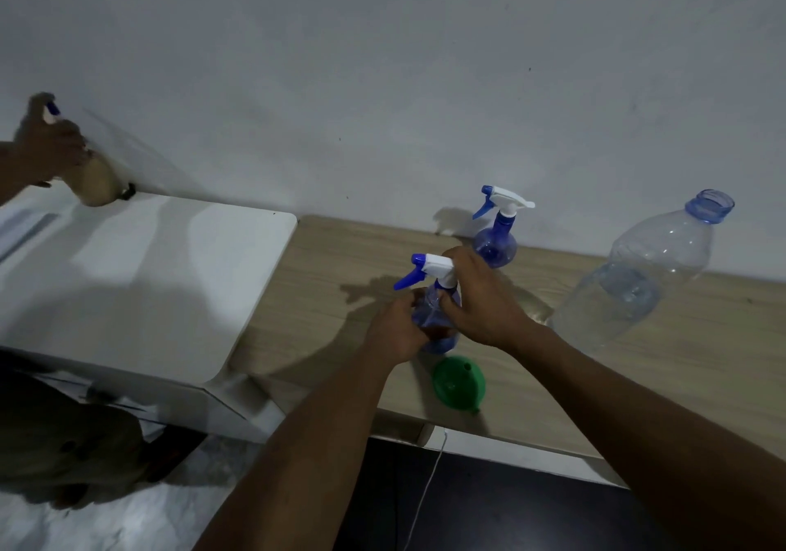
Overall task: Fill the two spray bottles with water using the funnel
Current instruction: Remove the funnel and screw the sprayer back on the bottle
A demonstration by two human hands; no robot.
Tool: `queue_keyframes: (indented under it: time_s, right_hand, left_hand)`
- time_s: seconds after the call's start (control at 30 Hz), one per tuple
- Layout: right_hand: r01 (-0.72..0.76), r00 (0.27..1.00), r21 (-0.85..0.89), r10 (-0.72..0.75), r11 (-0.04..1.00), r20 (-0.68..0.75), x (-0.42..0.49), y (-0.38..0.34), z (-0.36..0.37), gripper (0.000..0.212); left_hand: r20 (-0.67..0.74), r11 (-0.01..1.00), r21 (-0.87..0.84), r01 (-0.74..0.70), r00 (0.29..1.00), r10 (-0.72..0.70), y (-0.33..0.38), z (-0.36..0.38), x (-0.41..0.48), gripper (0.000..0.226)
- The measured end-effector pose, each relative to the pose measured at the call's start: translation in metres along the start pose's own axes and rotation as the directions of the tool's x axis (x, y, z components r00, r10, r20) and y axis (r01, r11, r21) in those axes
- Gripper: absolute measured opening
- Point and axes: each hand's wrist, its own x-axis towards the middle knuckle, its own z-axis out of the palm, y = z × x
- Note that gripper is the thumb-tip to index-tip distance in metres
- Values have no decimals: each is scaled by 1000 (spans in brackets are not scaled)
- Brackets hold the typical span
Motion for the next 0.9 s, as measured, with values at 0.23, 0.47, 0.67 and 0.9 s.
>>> queue_keyframes:
  time_s: [0.23, 0.47, 0.67, 0.9]
  right_hand:
    - [-76, 996, 22, 77, 997, -50, 1, 3, 7, 44]
    - [-97, 995, 74, 99, 992, -18, -1, 5, 1, 37]
    - [-57, 998, 69, 58, 996, -12, -3, 4, 2, 38]
    - [-98, 995, -25, 97, 995, -34, -3, 9, 2, 47]
  left_hand:
    - [14, 998, 43, 38, 999, -38, -1, 2, 2, 41]
    - [30, 999, 31, 9, 999, -10, -1, 3, 3, 53]
    - [23, 999, 46, -4, 1000, 3, 0, 2, 3, 58]
    - [57, 994, 108, -5, 998, -1, -5, 7, 6, 40]
